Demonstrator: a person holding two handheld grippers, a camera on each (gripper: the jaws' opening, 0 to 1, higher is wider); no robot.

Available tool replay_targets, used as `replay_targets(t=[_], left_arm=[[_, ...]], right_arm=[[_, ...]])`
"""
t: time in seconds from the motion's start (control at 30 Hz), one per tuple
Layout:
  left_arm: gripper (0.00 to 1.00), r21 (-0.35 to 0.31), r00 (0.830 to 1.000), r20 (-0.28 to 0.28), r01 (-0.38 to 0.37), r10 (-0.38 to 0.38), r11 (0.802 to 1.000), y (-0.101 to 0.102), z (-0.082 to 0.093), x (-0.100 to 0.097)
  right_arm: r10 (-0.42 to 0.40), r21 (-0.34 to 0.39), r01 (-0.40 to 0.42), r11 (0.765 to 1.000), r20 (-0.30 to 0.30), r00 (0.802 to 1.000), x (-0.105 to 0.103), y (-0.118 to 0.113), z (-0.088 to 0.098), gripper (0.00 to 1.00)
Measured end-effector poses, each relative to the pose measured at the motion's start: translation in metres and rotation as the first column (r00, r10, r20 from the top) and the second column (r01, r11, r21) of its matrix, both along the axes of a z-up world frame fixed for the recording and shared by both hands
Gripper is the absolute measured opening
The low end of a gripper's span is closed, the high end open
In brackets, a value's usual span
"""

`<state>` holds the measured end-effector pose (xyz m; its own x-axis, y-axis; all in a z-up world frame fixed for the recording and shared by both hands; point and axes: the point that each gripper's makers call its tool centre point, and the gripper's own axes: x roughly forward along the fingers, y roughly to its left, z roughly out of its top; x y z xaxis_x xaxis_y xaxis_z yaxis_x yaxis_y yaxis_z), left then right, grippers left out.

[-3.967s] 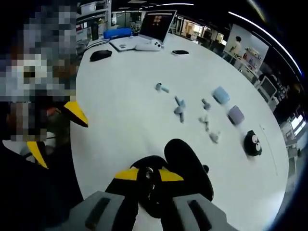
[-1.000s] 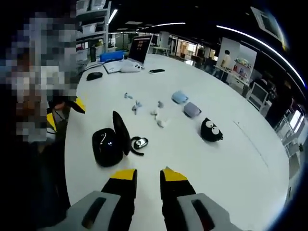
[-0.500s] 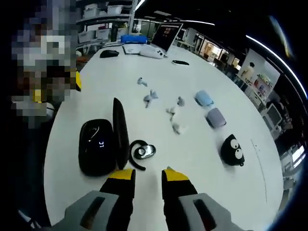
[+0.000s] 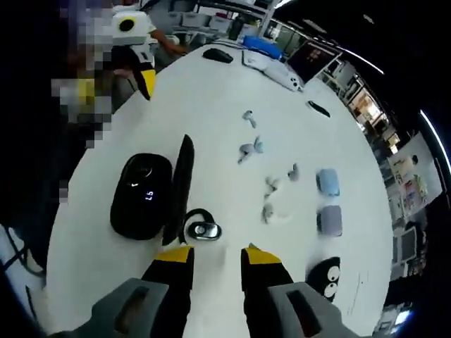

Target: Pick up the earbuds from the table and place the earbuds into the earbud case

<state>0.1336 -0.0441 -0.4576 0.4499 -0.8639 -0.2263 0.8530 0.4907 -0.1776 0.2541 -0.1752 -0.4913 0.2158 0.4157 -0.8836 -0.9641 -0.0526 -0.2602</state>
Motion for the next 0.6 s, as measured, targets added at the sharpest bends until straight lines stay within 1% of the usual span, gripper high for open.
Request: replay_targets(t=[0.03, 0.07, 0.1, 0.13, 0.2, 0.23, 0.3, 0.33, 0.4, 0.43, 0.47, 0.5, 0.53, 0.6], left_arm=[[0.51, 0.0, 1.0, -0.001, -0.001, 0.001, 1.0, 0.001, 0.0, 0.0], [0.51, -0.001, 1.0, -0.002, -0.003, 0.003, 1.0, 0.001, -0.001, 0.0], [0.51, -0.002, 1.0, -0.003, -0.003, 0.003, 1.0, 0.001, -0.001, 0.0], [0.51, -0.002, 1.0, -0.003, -0.003, 0.003, 1.0, 0.002, -0.001, 0.0], [0.51, -0.003, 1.0, -0.003, -0.003, 0.003, 1.0, 0.002, -0.001, 0.0], [0.51, -0.004, 1.0, -0.004, -0.003, 0.003, 1.0, 0.002, -0.001, -0.001], [0.51, -0.007, 1.0, -0.003, 0.002, -0.002, 1.0, 0.002, -0.001, -0.002], [0.51, -0.009, 1.0, -0.003, 0.004, -0.004, 1.0, 0.002, -0.001, -0.002], [0.51, -0.01, 1.0, -0.001, 0.002, -0.002, 1.0, 0.005, -0.001, -0.002], [0.51, -0.012, 1.0, -0.002, -0.001, 0.001, 1.0, 0.007, -0.002, -0.001], [0.51, -0.014, 1.0, -0.003, -0.003, 0.003, 1.0, 0.008, -0.002, 0.0], [0.51, -0.016, 1.0, -0.004, -0.006, 0.006, 1.0, 0.009, -0.002, 0.0], [0.51, -0.017, 1.0, -0.004, -0.008, 0.008, 1.0, 0.01, -0.002, 0.0], [0.51, -0.021, 1.0, -0.006, -0.014, 0.014, 1.0, 0.011, -0.002, 0.001]], right_arm=[[0.029, -0.022, -0.029, 0.999, 0.001, 1.0, 0.0, 0.001, -0.001, 0.26], [0.084, -0.047, -0.084, 0.995, 0.002, 0.996, -0.001, 0.002, -0.002, 0.26], [0.15, -0.066, -0.149, 0.987, 0.004, 0.989, -0.003, 0.005, -0.003, 0.26], [0.189, -0.067, -0.189, 0.98, -0.001, 0.982, -0.004, 0.007, -0.004, 0.26], [0.218, -0.07, -0.219, 0.973, -0.018, 0.976, -0.004, 0.011, -0.004, 0.24], [0.281, -0.082, -0.283, 0.956, -0.026, 0.959, -0.005, 0.015, -0.005, 0.23], [0.326, -0.093, -0.328, 0.94, -0.032, 0.945, -0.006, 0.018, -0.005, 0.22], [0.364, -0.114, -0.367, 0.923, -0.05, 0.93, -0.008, 0.019, -0.006, 0.22], [0.405, -0.153, -0.414, 0.897, -0.088, 0.91, -0.012, 0.017, -0.011, 0.22], [0.414, -0.167, -0.425, 0.89, -0.099, 0.905, -0.013, 0.016, -0.013, 0.22], [0.439, -0.196, -0.451, 0.871, -0.108, 0.892, -0.014, 0.014, -0.016, 0.22], [0.449, -0.205, -0.462, 0.863, -0.108, 0.887, -0.013, 0.015, -0.018, 0.22], [0.456, -0.206, -0.468, 0.859, -0.105, 0.884, -0.013, 0.016, -0.019, 0.22], [0.464, -0.198, -0.479, 0.855, -0.122, 0.877, -0.014, 0.019, -0.022, 0.21]])
